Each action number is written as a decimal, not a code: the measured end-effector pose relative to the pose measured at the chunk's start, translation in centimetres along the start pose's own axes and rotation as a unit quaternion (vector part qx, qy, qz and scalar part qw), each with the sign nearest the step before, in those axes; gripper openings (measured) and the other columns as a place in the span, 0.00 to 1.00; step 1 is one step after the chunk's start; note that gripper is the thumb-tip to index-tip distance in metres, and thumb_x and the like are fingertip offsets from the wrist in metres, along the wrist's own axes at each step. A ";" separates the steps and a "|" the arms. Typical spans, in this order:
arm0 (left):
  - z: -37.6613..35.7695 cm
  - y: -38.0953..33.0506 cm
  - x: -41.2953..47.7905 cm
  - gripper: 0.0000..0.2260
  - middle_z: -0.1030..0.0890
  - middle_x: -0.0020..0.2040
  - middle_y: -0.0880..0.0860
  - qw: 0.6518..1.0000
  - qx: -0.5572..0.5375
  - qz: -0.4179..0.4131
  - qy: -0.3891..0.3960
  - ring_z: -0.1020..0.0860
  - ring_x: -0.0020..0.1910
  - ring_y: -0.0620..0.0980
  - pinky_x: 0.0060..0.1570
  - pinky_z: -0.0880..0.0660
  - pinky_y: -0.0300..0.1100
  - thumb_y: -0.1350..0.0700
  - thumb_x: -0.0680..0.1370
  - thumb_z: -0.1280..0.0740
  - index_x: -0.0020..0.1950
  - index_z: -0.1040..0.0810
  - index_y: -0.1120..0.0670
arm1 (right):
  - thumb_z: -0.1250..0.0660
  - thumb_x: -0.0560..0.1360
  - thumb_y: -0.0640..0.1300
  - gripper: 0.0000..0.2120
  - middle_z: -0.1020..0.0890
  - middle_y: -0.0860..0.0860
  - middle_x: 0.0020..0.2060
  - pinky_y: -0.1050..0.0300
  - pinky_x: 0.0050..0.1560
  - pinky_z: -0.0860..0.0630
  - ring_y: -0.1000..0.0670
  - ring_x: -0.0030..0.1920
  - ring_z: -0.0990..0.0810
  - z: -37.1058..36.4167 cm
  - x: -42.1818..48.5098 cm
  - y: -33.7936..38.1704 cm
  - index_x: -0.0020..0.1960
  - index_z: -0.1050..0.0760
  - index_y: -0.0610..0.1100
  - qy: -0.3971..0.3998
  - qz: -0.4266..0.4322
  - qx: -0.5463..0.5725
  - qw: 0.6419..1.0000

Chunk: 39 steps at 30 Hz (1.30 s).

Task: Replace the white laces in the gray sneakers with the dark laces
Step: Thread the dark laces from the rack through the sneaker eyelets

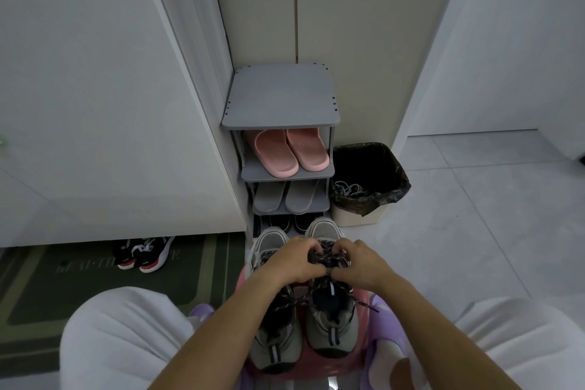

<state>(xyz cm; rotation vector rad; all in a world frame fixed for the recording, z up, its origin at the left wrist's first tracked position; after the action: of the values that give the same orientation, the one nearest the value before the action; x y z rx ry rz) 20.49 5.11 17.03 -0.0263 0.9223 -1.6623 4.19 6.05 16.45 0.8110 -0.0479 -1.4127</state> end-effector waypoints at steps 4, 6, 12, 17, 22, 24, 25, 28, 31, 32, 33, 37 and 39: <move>0.6 0.5 -0.2 0.18 0.29 0.59 0.49 1.000 0.011 0.012 -0.003 0.29 0.51 0.46 0.46 0.32 0.39 0.47 0.71 0.32 0.60 0.27 0.44 | 0.31 0.68 0.53 0.19 0.29 0.49 0.51 0.57 0.52 0.27 0.48 0.49 0.25 0.4 -0.2 -0.6 0.57 0.30 0.54 -0.008 -0.006 0.009 1.000; 0.6 0.6 -0.3 0.18 0.28 0.58 0.49 1.000 0.002 0.007 -0.002 0.27 0.50 0.46 0.45 0.31 0.39 0.47 0.71 0.32 0.60 0.27 0.43 | 0.32 0.68 0.52 0.19 0.29 0.49 0.51 0.57 0.53 0.27 0.48 0.50 0.25 0.4 -0.4 -0.6 0.58 0.30 0.54 -0.011 0.002 0.013 1.000; 0.7 0.7 -1.3 0.15 0.31 0.53 0.49 0.997 -0.056 -0.051 -0.009 0.27 0.48 0.45 0.49 0.30 0.36 0.51 0.75 0.31 0.60 0.27 0.46 | 0.31 0.71 0.50 0.19 0.29 0.49 0.52 0.62 0.47 0.30 0.50 0.44 0.25 0.3 -1.1 -0.8 0.59 0.31 0.53 -0.030 0.057 0.030 0.997; 0.6 1.0 -1.1 0.10 0.30 0.50 0.48 0.999 -0.014 -0.047 -0.002 0.27 0.48 0.46 0.49 0.29 0.39 0.48 0.74 0.33 0.54 0.26 0.46 | 0.33 0.71 0.51 0.15 0.29 0.50 0.52 0.60 0.48 0.29 0.50 0.44 0.25 0.3 -1.1 -1.0 0.57 0.29 0.54 -0.035 0.060 -0.002 0.998; 0.7 1.0 -1.1 0.08 0.28 0.46 0.48 0.999 -0.009 -0.049 -0.008 0.28 0.42 0.45 0.42 0.30 0.38 0.48 0.74 0.33 0.51 0.27 0.45 | 0.34 0.73 0.53 0.14 0.29 0.52 0.50 0.59 0.48 0.28 0.52 0.42 0.27 0.7 -1.4 -1.0 0.57 0.29 0.54 -0.041 0.054 -0.019 0.998; 0.6 0.7 -1.4 0.10 0.28 0.47 0.48 0.999 -0.011 -0.050 -0.011 0.28 0.44 0.45 0.43 0.31 0.38 0.48 0.75 0.32 0.55 0.26 0.46 | 0.33 0.73 0.54 0.15 0.27 0.52 0.48 0.60 0.47 0.29 0.54 0.41 0.27 0.4 -1.7 -0.8 0.58 0.29 0.54 -0.037 0.059 0.002 0.998; 0.6 0.5 -1.7 0.12 0.27 0.48 0.49 0.999 -0.014 -0.049 -0.019 0.27 0.45 0.45 0.44 0.30 0.38 0.48 0.75 0.32 0.56 0.26 0.47 | 0.33 0.73 0.55 0.15 0.26 0.52 0.46 0.61 0.45 0.29 0.55 0.40 0.27 0.3 -1.9 -0.8 0.57 0.30 0.54 -0.034 0.061 0.022 0.997; 1.0 0.1 -3.1 0.13 0.25 0.47 0.47 0.997 0.011 -0.034 -0.074 0.26 0.45 0.46 0.46 0.27 0.40 0.45 0.73 0.31 0.53 0.25 0.49 | 0.31 0.73 0.55 0.13 0.25 0.53 0.36 0.61 0.39 0.30 0.56 0.35 0.26 0.0 -2.9 -1.0 0.51 0.32 0.52 -0.041 0.032 0.081 0.995; 1.1 -0.4 -4.7 0.16 0.23 0.43 0.47 0.987 0.156 -0.003 -0.022 0.23 0.45 0.48 0.43 0.28 0.43 0.39 0.70 0.31 0.46 0.22 0.51 | 0.29 0.69 0.57 0.13 0.23 0.55 0.35 0.59 0.40 0.28 0.54 0.38 0.24 -0.4 -3.7 -1.5 0.39 0.33 0.54 -0.038 -0.012 0.031 0.999; 0.9 -0.8 -5.2 0.15 0.23 0.41 0.49 0.980 0.200 -0.005 0.003 0.22 0.44 0.50 0.41 0.29 0.42 0.40 0.71 0.31 0.44 0.22 0.52 | 0.29 0.69 0.58 0.13 0.22 0.55 0.36 0.58 0.41 0.27 0.53 0.40 0.23 -0.4 -4.0 -1.5 0.38 0.33 0.54 -0.032 -0.024 0.007 0.999; 0.6 -1.1 -5.5 0.13 0.24 0.38 0.50 0.973 0.230 -0.010 0.020 0.22 0.43 0.52 0.40 0.30 0.42 0.44 0.72 0.32 0.40 0.24 0.53 | 0.30 0.69 0.58 0.13 0.22 0.56 0.38 0.57 0.43 0.26 0.52 0.43 0.23 -0.4 -4.2 -1.3 0.37 0.33 0.54 -0.028 -0.036 -0.013 0.999; -0.5 -1.9 -5.6 0.07 0.24 0.35 0.52 0.974 0.223 -0.017 0.020 0.21 0.44 0.56 0.40 0.28 0.45 0.55 0.73 0.34 0.36 0.26 0.55 | 0.35 0.72 0.54 0.08 0.21 0.52 0.46 0.59 0.42 0.29 0.50 0.49 0.22 0.1 -4.9 -0.2 0.39 0.29 0.51 -0.012 -0.047 -0.120 0.992; -0.6 -2.2 -5.3 0.06 0.19 0.45 0.52 0.990 0.139 -0.011 -0.006 0.20 0.47 0.52 0.46 0.24 0.45 0.53 0.74 0.34 0.46 0.21 0.53 | 0.35 0.71 0.51 0.07 0.21 0.51 0.43 0.59 0.41 0.30 0.49 0.45 0.23 0.0 -5.1 0.5 0.37 0.30 0.51 -0.006 -0.045 -0.130 0.991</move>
<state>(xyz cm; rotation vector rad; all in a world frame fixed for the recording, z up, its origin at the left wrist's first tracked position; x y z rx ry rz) 20.15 9.93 20.24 0.1439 0.6764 -1.7961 3.56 10.46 18.91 0.5958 0.1627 -1.4725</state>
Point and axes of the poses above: each hand's wrist, its own x-axis towards the middle knuckle, its own z-axis out of the back of the hand, y = z × x, the point moved 2 cm from there along x, towards the middle knuckle
